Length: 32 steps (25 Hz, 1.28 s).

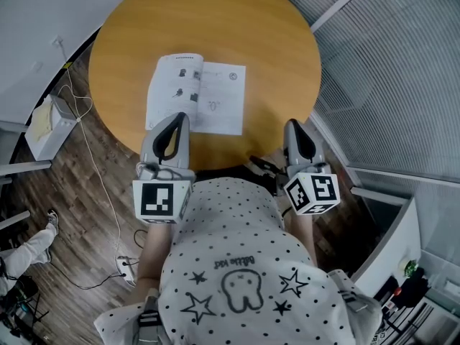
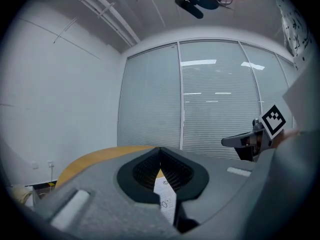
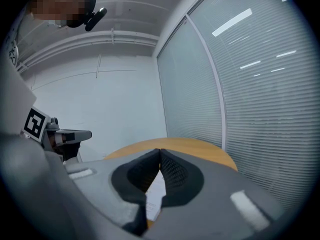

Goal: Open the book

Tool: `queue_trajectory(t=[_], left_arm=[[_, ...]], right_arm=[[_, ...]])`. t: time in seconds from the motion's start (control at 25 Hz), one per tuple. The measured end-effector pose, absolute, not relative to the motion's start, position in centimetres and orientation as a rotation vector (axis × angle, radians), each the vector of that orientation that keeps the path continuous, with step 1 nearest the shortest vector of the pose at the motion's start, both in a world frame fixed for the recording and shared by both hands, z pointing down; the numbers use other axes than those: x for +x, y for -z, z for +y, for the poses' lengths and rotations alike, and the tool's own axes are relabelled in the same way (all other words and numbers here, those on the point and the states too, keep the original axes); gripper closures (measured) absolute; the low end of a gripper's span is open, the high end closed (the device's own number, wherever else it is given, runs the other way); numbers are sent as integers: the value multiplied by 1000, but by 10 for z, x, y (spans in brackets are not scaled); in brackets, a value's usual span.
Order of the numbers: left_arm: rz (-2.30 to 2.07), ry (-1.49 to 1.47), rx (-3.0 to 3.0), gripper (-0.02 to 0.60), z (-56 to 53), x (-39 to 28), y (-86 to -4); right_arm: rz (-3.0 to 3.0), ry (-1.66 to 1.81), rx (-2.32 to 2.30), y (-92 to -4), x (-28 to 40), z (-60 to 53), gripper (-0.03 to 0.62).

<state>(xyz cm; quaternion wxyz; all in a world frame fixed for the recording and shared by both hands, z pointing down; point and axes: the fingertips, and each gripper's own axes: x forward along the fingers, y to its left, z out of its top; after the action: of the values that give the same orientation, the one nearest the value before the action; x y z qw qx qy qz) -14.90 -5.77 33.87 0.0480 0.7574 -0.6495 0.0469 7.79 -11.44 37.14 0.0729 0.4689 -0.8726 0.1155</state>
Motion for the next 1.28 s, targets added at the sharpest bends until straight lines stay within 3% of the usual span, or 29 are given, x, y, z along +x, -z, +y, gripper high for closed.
queue_trajectory(t=[1.28], left_arm=[[-1902,-243,2313,571,-71,-157,-363]], right_arm=[[-2626,-248,1339,-365,58,-132,591]])
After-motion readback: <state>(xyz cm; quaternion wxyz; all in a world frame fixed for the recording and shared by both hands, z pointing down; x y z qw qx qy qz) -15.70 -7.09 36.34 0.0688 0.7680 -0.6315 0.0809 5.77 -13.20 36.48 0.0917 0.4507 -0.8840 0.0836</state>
